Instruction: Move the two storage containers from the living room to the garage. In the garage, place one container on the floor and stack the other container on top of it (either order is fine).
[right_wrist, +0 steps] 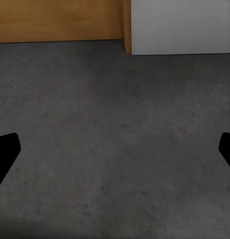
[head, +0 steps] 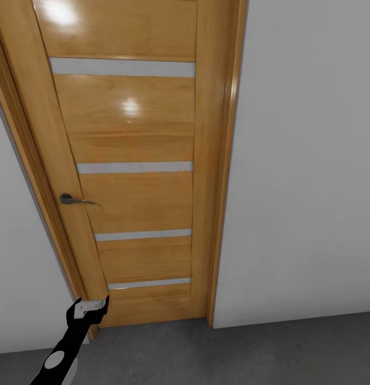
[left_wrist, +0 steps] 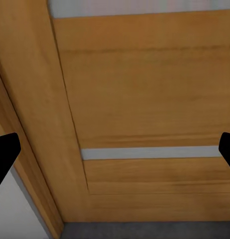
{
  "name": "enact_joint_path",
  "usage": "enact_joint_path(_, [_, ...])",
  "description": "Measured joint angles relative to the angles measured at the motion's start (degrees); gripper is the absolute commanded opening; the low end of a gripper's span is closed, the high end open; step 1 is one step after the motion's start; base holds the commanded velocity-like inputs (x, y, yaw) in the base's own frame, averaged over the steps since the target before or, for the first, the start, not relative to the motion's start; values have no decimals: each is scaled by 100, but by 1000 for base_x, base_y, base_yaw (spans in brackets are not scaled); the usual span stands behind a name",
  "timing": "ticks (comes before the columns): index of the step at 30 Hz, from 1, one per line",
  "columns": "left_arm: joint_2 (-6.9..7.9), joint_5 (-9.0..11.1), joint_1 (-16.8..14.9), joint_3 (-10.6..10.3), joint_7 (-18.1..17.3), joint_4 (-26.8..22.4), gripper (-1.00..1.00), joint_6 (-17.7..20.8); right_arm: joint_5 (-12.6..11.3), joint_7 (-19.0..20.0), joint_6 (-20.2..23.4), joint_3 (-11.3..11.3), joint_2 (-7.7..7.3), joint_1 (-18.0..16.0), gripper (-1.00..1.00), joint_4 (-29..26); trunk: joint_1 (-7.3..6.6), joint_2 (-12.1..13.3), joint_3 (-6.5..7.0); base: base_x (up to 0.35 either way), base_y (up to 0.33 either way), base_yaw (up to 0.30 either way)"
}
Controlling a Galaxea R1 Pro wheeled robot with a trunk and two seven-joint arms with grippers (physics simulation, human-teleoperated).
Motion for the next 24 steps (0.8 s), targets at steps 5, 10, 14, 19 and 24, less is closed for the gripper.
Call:
enact_joint_path(5, [0, 0, -1, 0, 0, 2, 100, 0, 0, 1, 0, 0, 0, 0, 100, 3, 0, 0, 0, 10, 0, -22])
enact_joint_path(10, [0, 0, -2, -1, 0, 7, 100, 3, 0, 0, 0, 1, 0, 1, 100, 38, 0, 0, 0, 2, 0, -168])
enact_joint_path(14, [-1, 0, -3, -1, 0, 9, 100, 6, 0, 0, 0, 0, 0, 1, 100, 72, 0, 0, 0, 1, 0, -234])
enact_joint_path(19, [-1, 0, -3, -1, 0, 9, 100, 8, 0, 0, 0, -1, 0, 2, 100, 90, 0, 0, 0, 0, 0, -256])
enact_joint_path(24, [0, 0, -2, 0, 0, 8, 100, 8, 0, 1, 0, -4, 0, 1, 100, 94, 0, 0, 0, 0, 0, -174])
